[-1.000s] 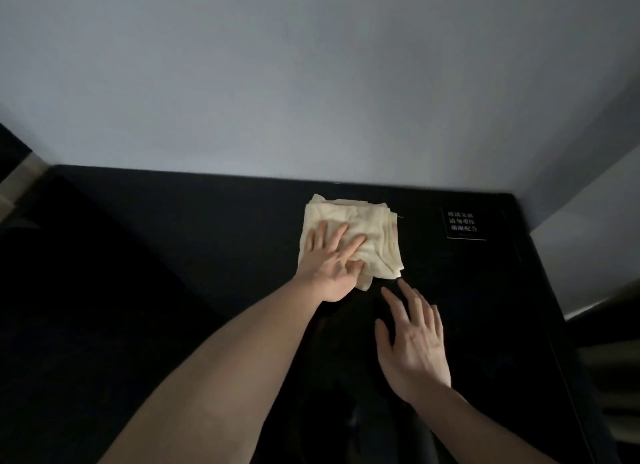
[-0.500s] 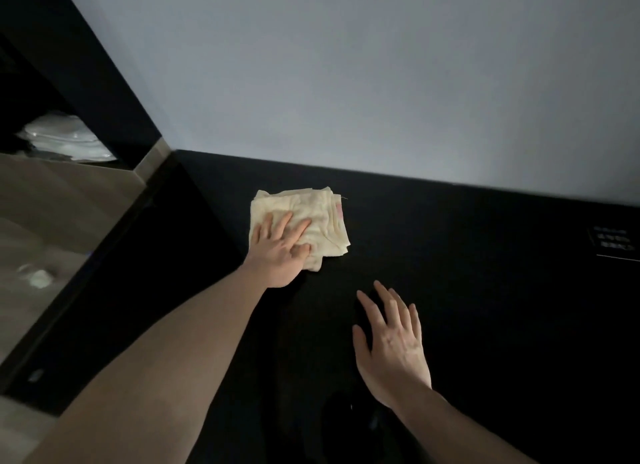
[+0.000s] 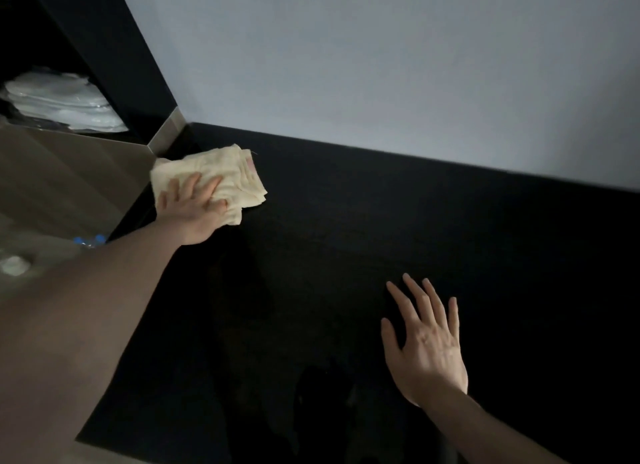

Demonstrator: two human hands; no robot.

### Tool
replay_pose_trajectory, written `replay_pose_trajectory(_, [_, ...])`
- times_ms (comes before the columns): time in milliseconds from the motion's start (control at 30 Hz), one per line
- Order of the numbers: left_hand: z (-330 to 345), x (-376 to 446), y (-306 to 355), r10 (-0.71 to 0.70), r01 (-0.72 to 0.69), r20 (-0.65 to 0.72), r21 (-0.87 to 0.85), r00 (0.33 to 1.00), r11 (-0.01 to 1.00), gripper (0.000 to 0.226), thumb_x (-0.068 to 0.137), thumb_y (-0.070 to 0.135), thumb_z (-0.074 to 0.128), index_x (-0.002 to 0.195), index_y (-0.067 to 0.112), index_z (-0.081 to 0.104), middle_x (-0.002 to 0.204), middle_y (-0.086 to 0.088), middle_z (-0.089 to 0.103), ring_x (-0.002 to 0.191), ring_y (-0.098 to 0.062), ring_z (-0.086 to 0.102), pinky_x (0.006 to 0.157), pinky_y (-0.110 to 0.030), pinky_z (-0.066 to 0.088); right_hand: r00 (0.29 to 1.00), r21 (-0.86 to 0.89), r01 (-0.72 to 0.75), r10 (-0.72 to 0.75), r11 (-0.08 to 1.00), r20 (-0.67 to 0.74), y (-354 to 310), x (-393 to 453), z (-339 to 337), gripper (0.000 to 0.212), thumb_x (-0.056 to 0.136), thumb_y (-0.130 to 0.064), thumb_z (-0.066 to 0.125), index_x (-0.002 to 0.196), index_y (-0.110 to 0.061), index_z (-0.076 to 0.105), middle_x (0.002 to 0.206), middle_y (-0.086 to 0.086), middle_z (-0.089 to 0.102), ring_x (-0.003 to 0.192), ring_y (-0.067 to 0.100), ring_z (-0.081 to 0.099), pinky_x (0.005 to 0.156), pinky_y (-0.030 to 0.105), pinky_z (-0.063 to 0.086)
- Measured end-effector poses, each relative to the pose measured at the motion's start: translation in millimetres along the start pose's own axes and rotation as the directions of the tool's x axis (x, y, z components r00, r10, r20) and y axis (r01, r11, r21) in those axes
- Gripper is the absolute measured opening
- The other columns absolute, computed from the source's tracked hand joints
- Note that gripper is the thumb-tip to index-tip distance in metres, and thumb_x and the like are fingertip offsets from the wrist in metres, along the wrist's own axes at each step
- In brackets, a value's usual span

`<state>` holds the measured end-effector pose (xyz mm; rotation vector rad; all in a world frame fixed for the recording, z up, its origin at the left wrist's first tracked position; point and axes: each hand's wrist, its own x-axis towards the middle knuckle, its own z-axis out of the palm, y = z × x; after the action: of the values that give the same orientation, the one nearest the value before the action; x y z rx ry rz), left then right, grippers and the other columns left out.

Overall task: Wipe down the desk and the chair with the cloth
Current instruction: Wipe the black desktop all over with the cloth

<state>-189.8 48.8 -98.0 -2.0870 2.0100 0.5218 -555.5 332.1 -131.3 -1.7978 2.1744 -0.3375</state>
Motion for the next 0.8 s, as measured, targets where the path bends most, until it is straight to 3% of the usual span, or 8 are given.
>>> replay_pose_trajectory(433, [-6.3, 33.5, 20.6, -0.15, 0.144, -0.035, -0.135, 0.988, 0.98, 0.064, 0.106, 0.062, 0.028, 0.165, 0.055, 0.005, 0.175, 0.019, -0.014, 0.161, -0.035, -0.018, 0.128, -0.06, -0.012, 0.999, -0.004, 0.02, -0.02, 1.0, -0.037, 4.5, -2.1, 6.5, 0.064, 0.105, -0.056, 0.029, 0.166, -0.036, 0.029, 0.177, -0.011, 0.016, 0.165, 0.013, -0.005, 0.133, 0.053, -0.005])
replay_pose_trajectory(633, [7.0, 9.5, 69.7, -0.005, 0.006, 0.007, -0.109, 1.0, 0.994, 0.061, 0.107, 0.059, 0.029, 0.164, 0.058, 0.005, 0.176, 0.015, -0.015, 0.161, -0.039, -0.021, 0.127, -0.063, -0.012, 0.999, 0.011, 0.036, -0.036, 0.999, -0.03, 2.7, -1.5, 4.7, 0.065, 0.104, -0.056, 0.027, 0.166, -0.034, 0.03, 0.177, -0.01, 0.016, 0.165, 0.014, -0.005, 0.133, 0.049, -0.01])
replay_pose_trajectory(800, [25.3, -35.1, 143.9, 0.165, -0.164, 0.047, -0.019, 0.985, 0.986, 0.061, 0.109, 0.059, 0.024, 0.162, 0.06, -0.004, 0.176, 0.009, -0.021, 0.158, -0.043, -0.026, 0.125, -0.067, -0.015, 0.993, 0.148, 0.053, -0.036, 0.988, -0.111, 2.5, -2.3, 1.1, 0.057, 0.106, -0.047, 0.037, 0.16, -0.032, 0.042, 0.171, -0.013, 0.031, 0.164, 0.012, 0.012, 0.134, 0.045, -0.004])
